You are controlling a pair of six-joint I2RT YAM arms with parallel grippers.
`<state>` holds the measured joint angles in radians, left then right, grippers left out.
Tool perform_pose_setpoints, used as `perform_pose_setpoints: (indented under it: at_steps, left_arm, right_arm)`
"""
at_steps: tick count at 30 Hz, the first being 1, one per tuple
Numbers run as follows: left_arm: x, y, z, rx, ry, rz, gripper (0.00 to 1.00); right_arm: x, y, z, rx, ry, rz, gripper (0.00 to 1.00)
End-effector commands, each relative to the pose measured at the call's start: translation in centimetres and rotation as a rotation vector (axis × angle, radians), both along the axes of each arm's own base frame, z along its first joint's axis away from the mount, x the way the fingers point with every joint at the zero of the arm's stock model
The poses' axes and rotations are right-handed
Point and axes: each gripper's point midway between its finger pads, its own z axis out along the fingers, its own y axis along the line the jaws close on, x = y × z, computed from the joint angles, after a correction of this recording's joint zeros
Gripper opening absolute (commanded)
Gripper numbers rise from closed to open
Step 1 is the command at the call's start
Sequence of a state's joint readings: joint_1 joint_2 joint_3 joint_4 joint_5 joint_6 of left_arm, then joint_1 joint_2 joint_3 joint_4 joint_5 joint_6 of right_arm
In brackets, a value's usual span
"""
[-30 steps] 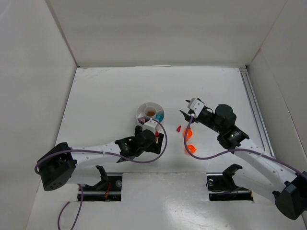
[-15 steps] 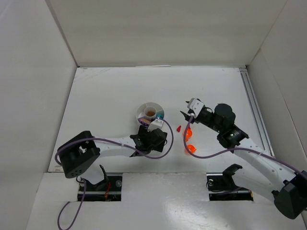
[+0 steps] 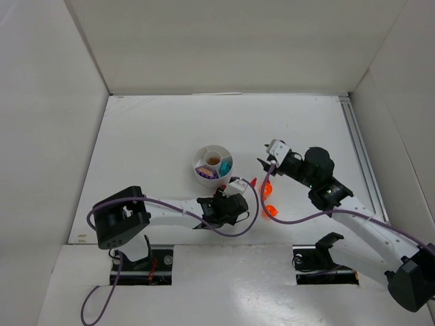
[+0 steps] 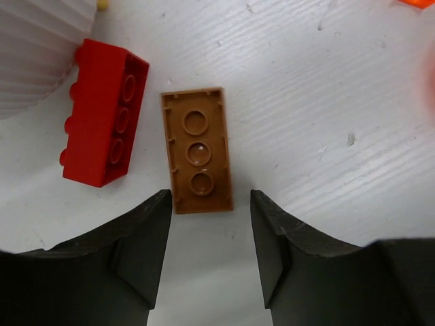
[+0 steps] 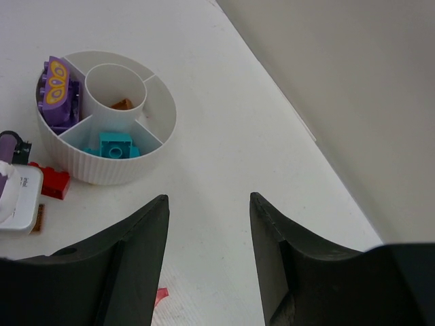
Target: Sort the legos into containers by color
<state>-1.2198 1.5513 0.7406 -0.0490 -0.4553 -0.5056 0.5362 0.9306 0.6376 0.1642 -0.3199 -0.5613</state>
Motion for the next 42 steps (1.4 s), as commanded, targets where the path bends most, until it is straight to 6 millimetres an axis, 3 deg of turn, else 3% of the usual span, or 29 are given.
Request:
perform_pose_setpoints:
  at_steps: [1, 6, 7, 8, 11, 14, 21, 26, 34, 41, 42]
  left_arm:
    - [-0.2, -0.8, 0.4, 0.001, 0.007, -0.006, 0.46]
    - [-0.2, -1.6, 0.3, 0.01, 0.01, -0.015, 0.46]
    - [0.0, -1.5, 0.4, 0.013, 0.0, -0.009, 0.49]
    - [0.3, -1.0, 0.4, 0.03, -0.017, 0.005, 0.62]
    - [0.6, -1.3, 1.0, 0.004, -0.022, 0.056, 0.68]
    - [0.9, -1.6, 1.2, -0.007, -0.029, 0.076, 0.67]
    - [1.4, -2.3, 0.2, -0.009, -0.033, 0.113, 0.5]
    - [2.9, -2.5, 0.0, -0.018, -0.033, 0.198, 0.48]
    - [3.2, -2.7, -0.3, -0.014, -0.04, 0.203, 0.44]
    - [3.3, -3.2, -0.2, -0.012, -0.037, 0.183, 0.22]
    - [3.4, -3.7, 0.7, -0.038, -0.044, 0.183, 0.22]
  right_arm:
    - [-0.2, -0.3, 0.9, 0.019, -0.032, 0.003, 0.56]
    - [-0.6, -0.5, 0.8, 0.019, -0.032, 0.003, 0.56]
    - [-0.6, -0.5, 0.8, 0.019, -0.032, 0.003, 0.56]
    - [-0.6, -0.5, 0.8, 0.019, -0.032, 0.003, 0.56]
    - [-0.8, -0.4, 1.1, 0.024, -0.04, 0.012, 0.56]
    - [-0.8, -0.6, 1.2, 0.023, -0.04, 0.003, 0.56]
    - [-0.9, -1.2, 1.4, 0.023, -0.042, -0.017, 0.56]
    - [-1.1, -1.6, 1.5, 0.022, -0.043, -0.026, 0.56]
    - [-1.3, -2.0, 1.2, 0.016, -0.036, -0.044, 0.56]
    - [-1.5, -2.3, 1.5, 0.02, -0.044, -0.053, 0.56]
    - [-1.7, -2.4, 1.7, 0.021, -0.047, -0.053, 0.56]
